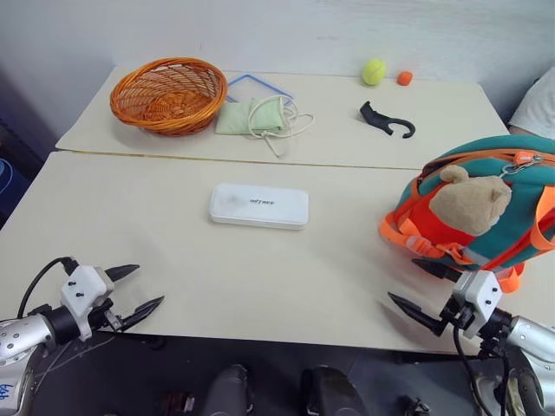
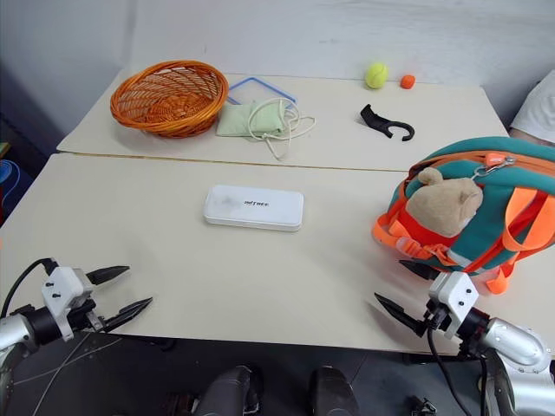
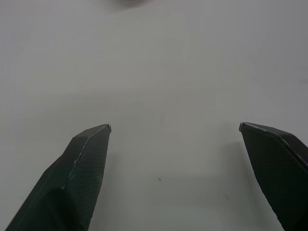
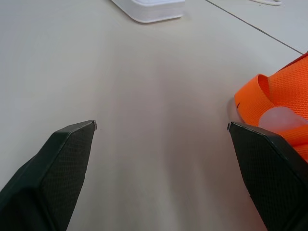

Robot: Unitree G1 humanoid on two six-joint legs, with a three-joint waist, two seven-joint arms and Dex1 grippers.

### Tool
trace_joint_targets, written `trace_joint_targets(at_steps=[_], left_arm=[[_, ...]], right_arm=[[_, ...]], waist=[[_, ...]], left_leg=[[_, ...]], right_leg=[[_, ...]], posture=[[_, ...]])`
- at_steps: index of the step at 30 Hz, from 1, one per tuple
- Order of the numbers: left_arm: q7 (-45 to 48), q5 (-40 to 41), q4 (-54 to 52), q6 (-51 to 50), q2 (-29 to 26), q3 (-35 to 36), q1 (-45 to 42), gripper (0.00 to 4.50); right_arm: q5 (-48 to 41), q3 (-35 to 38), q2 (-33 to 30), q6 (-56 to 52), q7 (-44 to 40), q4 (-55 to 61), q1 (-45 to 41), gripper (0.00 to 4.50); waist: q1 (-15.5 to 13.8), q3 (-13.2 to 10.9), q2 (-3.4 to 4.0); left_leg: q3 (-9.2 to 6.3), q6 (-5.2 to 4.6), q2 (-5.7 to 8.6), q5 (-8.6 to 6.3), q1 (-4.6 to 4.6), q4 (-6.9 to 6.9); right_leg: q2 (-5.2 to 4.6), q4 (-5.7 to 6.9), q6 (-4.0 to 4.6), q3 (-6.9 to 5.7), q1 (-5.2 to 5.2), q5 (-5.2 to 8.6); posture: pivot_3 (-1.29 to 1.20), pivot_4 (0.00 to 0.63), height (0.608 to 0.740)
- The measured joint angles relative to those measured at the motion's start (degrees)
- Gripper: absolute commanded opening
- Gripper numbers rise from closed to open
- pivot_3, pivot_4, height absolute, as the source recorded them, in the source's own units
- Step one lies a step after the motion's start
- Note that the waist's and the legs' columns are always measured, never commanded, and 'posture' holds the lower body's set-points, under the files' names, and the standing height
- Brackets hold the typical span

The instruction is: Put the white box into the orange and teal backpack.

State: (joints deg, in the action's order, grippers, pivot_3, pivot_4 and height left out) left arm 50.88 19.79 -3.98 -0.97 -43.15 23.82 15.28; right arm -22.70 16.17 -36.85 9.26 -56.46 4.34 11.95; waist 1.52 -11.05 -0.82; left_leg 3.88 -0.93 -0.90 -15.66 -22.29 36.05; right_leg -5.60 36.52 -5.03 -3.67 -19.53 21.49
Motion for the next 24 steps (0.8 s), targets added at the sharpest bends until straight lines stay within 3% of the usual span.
trace_joint_targets(at_steps=[8, 11, 13, 15, 18, 22, 24], left_arm=[[0.55, 4.27, -3.83, -6.62, 0.12, 0.03, -0.04, 4.50], [1.45, 8.53, -5.49, -12.38, -0.28, 0.46, -0.07, 4.50], [1.23, 10.79, -6.67, -15.58, -0.21, 0.99, -0.55, 4.10], [-4.70, 11.19, -6.71, -18.47, 2.15, 1.75, -5.23, 3.62], [-17.86, 8.85, -7.90, -23.12, 6.43, 0.73, -15.84, 2.64], [-25.89, 3.77, -4.90, -24.69, 9.51, -4.65, -25.78, 1.37], [-27.06, 0.02, 2.05, -23.02, 10.29, -8.10, -31.32, 0.73]], right_arm=[[-1.37, -2.67, 0.14, -3.50, -0.55, 2.98, -1.74, 4.48], [-1.41, -5.75, 0.24, -5.46, -0.89, 5.47, -2.67, 3.87], [-1.28, -8.11, 0.24, -7.59, -0.87, 6.98, -3.12, 3.17], [-0.28, -10.62, 1.30, -11.23, 1.65, 8.15, -6.44, 2.50], [3.18, -15.73, 3.36, -20.35, 9.13, 12.89, -13.72, 1.44], [5.83, -19.56, 11.01, -31.97, 20.17, 13.40, -21.29, 0.01], [7.18, -21.53, 14.36, -35.78, 24.04, 12.12, -25.91, 0.00]], waist=[[0.12, 0.00, 0.00], [0.07, 0.00, 0.00], [0.05, 0.00, 0.00], [0.02, -0.01, 0.00], [-0.30, 0.04, -0.08], [-0.41, 0.06, -0.13], [-0.28, 0.06, -0.12]], left_leg=[[0.00, 0.02, 0.00, 0.01, 0.01, 0.01], [-0.03, 0.03, 0.00, 0.02, 0.01, 0.01], [-0.03, 0.03, 0.00, 0.02, 0.00, 0.02], [-0.07, 0.00, 0.00, 0.08, -0.03, 0.09], [-0.16, 0.09, 0.02, 0.18, -0.01, 0.14], [-0.12, 0.47, 0.04, 0.28, -0.06, 0.12], [-0.05, 0.50, 0.06, 0.32, -0.13, 0.14]], right_leg=[[0.00, 0.04, 0.00, 0.00, -0.01, 0.00], [0.00, 0.06, 0.00, 0.00, -0.01, 0.00], [0.00, 0.04, 0.00, 0.00, 0.00, 0.00], [0.00, 0.10, 0.00, -0.02, 0.01, 0.00], [-0.01, 0.32, -0.01, -0.06, -0.04, -0.01], [0.06, 0.39, -0.01, -0.09, -0.15, -0.01], [0.09, 0.45, -0.01, -0.09, -0.26, -0.01]], posture=[[0.00, 0.150, 0.740], [0.00, 0.150, 0.740], [0.00, 0.150, 0.740], [0.00, 0.150, 0.740], [0.00, 0.150, 0.740], [0.00, 0.150, 0.740], [0.00, 0.150, 0.740]])
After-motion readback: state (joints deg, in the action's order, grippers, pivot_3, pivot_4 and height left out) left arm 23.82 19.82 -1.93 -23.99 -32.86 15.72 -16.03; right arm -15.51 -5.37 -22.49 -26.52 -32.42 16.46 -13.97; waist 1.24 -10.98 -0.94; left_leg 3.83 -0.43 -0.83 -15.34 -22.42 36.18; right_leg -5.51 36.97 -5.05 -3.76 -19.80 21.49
